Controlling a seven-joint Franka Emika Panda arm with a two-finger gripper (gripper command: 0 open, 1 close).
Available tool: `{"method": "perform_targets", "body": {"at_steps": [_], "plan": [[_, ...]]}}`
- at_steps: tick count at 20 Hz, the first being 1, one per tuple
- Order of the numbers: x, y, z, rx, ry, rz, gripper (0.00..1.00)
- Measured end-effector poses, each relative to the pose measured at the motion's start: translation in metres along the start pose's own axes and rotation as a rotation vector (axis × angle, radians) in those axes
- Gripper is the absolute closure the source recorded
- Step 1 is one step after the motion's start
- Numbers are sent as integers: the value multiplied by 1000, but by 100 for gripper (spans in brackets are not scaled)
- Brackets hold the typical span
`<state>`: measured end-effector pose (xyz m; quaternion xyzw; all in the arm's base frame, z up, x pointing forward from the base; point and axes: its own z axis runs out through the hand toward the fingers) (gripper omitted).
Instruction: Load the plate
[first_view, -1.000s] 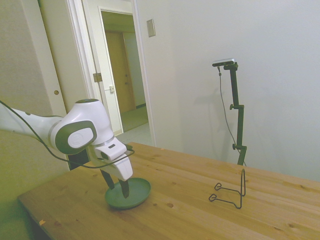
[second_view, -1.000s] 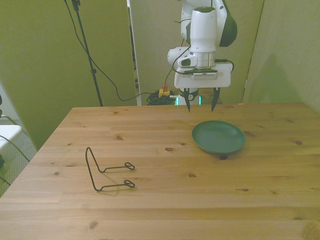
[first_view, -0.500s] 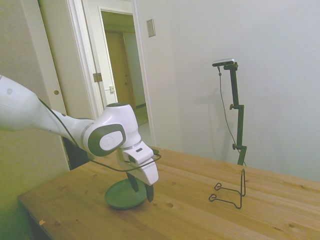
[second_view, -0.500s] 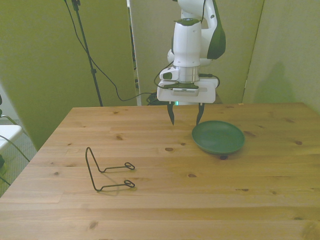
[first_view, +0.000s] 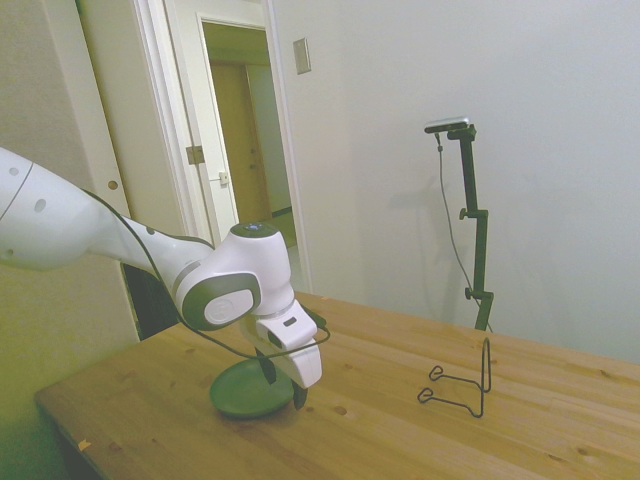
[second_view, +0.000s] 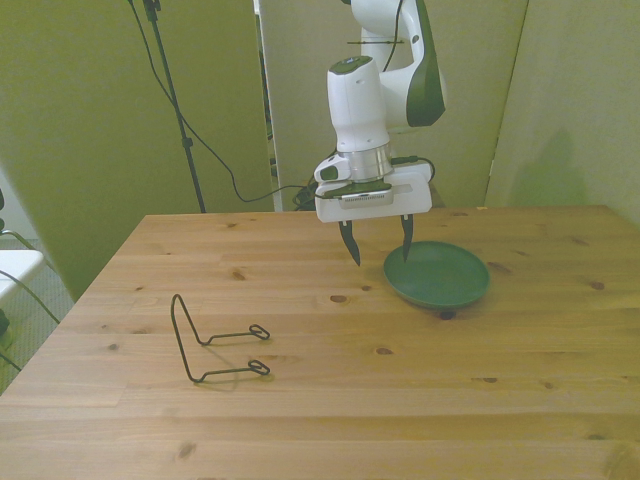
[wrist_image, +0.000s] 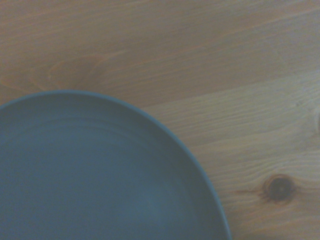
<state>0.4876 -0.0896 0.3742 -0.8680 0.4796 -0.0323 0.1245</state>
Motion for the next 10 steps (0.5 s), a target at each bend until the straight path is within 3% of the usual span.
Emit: {"method": "perform_targets", "body": {"at_steps": [4, 5, 10], "plan": [[1, 2, 9, 9, -26, 14, 0], [2, 2, 10, 11, -27, 19, 100], [7, 1, 14, 13, -33, 29, 100]]}}
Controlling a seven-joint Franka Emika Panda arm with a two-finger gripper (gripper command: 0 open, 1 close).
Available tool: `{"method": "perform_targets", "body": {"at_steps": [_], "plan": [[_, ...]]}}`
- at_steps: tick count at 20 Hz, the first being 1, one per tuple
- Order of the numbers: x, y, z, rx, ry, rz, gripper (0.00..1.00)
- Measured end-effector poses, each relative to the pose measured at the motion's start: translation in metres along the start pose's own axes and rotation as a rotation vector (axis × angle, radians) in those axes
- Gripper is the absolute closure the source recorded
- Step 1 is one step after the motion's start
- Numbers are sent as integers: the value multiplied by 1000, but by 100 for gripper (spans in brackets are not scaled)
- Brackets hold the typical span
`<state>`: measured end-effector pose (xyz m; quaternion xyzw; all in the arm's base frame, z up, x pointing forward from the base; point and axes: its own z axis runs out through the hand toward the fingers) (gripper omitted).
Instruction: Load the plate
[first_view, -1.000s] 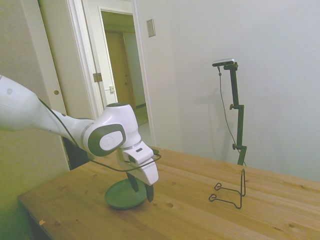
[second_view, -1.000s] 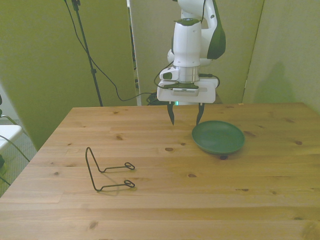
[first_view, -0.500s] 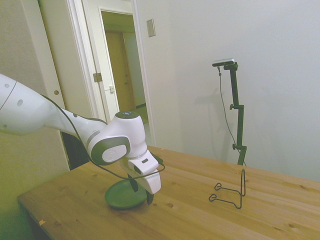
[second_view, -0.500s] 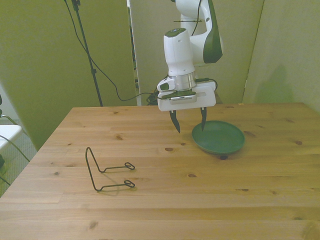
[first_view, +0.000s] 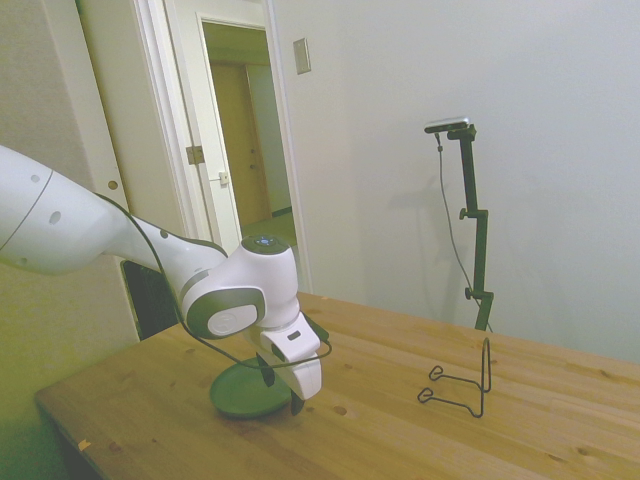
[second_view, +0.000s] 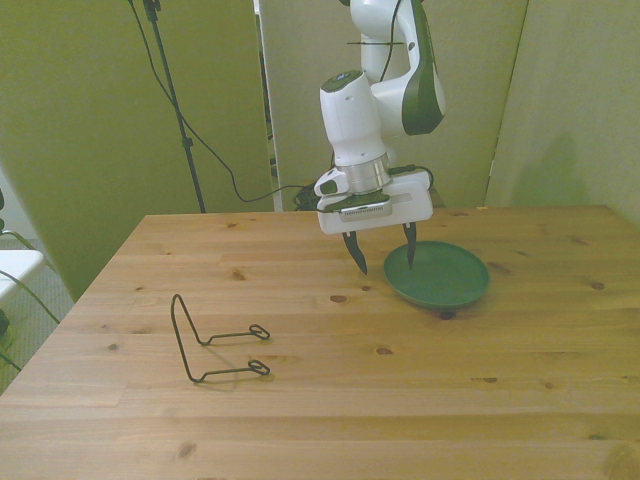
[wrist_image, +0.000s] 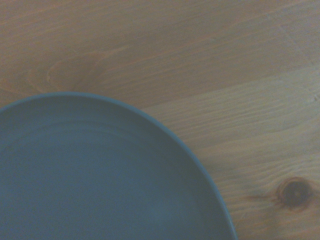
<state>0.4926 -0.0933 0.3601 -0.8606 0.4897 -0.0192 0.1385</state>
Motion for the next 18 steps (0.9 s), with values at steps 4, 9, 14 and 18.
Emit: {"method": "perform_targets", "body": {"at_steps": [4, 9, 14, 18], "plan": [[1, 1, 3, -3, -3, 0, 100], [1, 0, 5, -2, -6, -3, 100], [1, 1, 8, -3, -9, -5, 100], [1, 1, 8, -3, -9, -6, 100]]}}
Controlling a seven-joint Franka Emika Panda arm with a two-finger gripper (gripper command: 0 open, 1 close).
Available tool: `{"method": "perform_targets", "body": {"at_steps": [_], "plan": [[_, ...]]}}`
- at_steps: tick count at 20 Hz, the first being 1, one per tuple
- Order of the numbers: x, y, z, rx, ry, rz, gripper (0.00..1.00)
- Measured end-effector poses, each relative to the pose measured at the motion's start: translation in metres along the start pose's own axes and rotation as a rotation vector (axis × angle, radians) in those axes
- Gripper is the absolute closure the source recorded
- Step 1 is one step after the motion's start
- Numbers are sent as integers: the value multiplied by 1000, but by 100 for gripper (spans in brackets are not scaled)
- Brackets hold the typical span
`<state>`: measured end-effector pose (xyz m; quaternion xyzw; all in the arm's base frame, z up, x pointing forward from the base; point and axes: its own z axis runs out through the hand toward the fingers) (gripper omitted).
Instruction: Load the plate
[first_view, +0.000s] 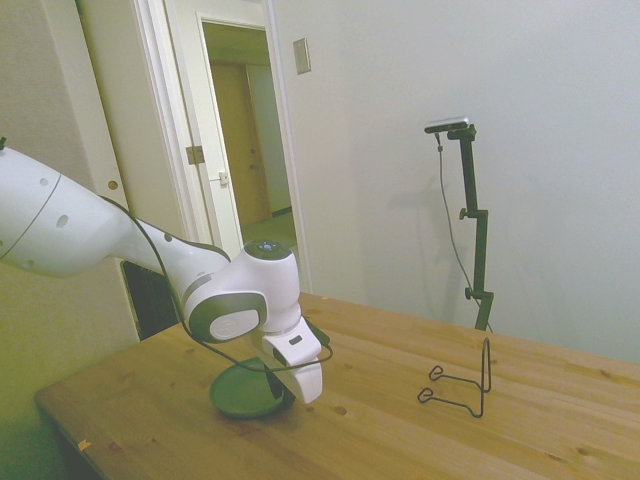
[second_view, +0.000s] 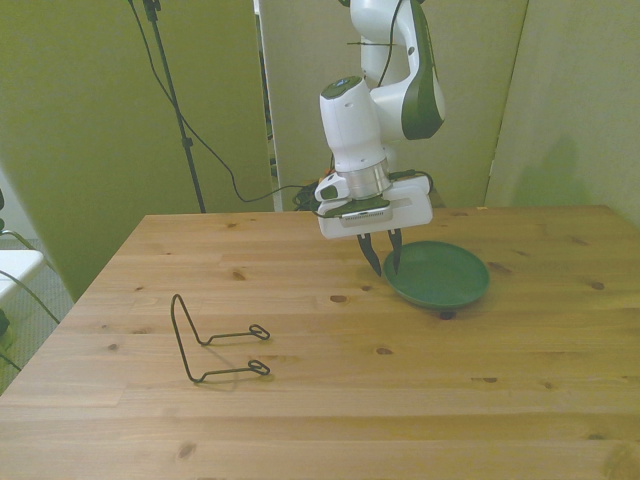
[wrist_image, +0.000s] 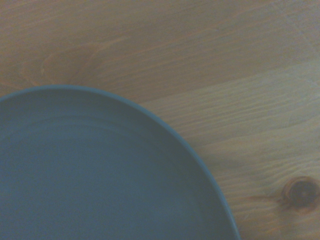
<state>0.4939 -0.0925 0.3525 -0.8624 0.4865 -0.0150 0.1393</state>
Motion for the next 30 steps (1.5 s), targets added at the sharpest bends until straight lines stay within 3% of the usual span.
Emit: {"method": "perform_targets", "body": {"at_steps": [12, 16, 26, 30], "plan": [[1, 1, -2, 2, 3, -3, 100], [0, -4, -20, 7, 17, -29, 100], [-4, -15, -124, -85, 74, -136, 100], [5, -23, -172, -136, 146, -168, 100]]}}
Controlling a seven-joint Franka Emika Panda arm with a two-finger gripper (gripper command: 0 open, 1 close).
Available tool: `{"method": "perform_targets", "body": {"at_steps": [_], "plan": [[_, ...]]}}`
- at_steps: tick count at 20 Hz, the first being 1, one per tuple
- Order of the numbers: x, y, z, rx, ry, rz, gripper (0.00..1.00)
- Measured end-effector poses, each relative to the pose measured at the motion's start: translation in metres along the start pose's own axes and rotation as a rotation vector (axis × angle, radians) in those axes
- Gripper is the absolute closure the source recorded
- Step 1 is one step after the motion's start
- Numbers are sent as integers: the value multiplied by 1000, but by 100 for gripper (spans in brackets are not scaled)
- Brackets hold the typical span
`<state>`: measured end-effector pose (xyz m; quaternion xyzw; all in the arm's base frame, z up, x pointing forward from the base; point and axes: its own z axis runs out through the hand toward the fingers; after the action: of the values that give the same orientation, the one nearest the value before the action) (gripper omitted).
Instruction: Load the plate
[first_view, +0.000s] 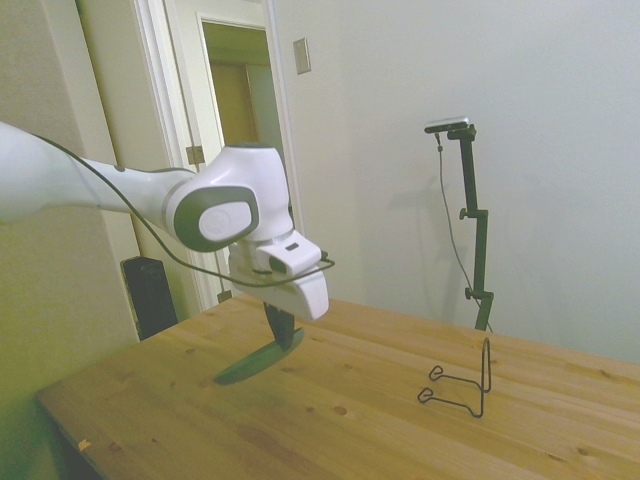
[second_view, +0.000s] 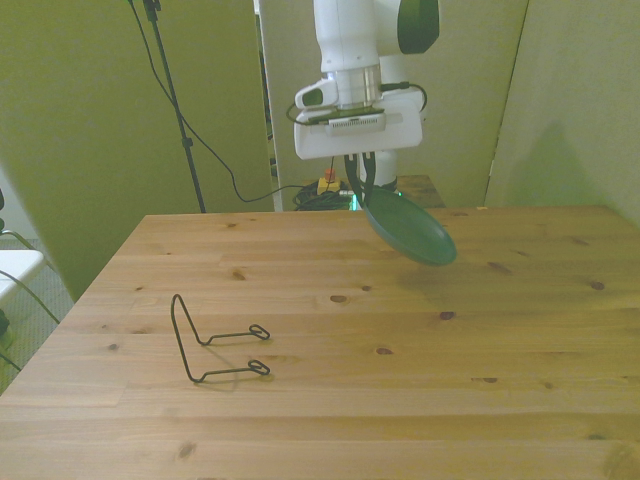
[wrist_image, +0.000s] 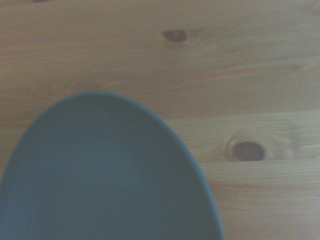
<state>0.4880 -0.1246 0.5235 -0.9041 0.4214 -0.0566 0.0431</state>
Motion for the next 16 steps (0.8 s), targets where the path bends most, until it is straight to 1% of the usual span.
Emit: {"method": "perform_targets", "body": {"at_steps": [2, 4, 8, 12, 16], "plan": [[10, -2, -16, -33, 44, -10, 100], [22, -7, -25, -73, 84, -29, 100], [51, -21, -31, -155, 132, -59, 100], [92, -36, -35, -220, 172, -70, 100], [132, -36, -43, -300, 216, -90, 100]]}}
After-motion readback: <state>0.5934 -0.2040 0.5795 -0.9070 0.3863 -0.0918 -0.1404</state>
